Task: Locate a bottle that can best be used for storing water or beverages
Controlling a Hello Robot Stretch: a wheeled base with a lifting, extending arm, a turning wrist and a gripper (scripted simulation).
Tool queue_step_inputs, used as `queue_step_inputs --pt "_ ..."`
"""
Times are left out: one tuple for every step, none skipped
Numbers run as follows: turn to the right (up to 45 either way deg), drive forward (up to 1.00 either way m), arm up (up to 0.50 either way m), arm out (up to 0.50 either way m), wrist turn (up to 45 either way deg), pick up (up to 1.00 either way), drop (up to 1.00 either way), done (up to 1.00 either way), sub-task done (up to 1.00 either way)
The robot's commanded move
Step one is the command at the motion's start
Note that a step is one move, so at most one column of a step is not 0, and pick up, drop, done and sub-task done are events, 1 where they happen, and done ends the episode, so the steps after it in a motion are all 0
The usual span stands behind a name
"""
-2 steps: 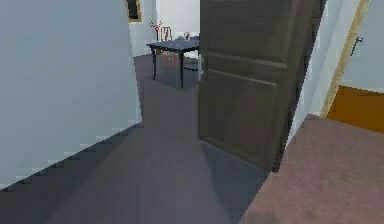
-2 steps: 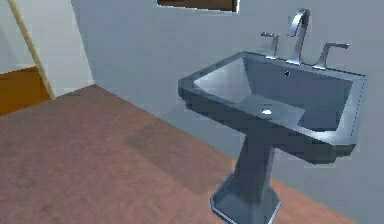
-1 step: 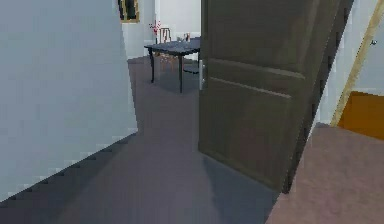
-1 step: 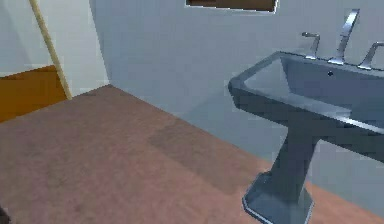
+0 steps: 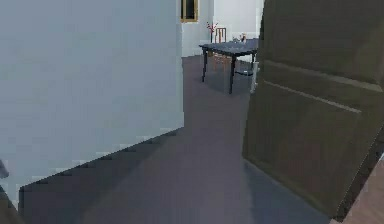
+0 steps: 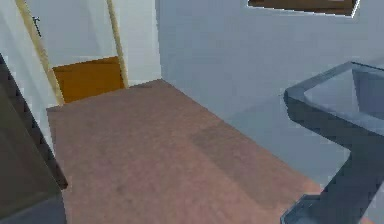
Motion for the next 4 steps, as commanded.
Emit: queue_step_inputs --pt "0.0 1.0 0.0 0.0 0.0 0.0 0.0 0.0 0.0" --pt "0.0 0.65 0.0 0.0 0.0 0.0 0.0 0.0 0.0" --pt "30.0 0.0 0.0 0.0 0.0 0.0 0.0 0.0 0.0" --pt "0.0 0.8 0.0 0.0 0.0 0.0 0.0 0.0 0.0"
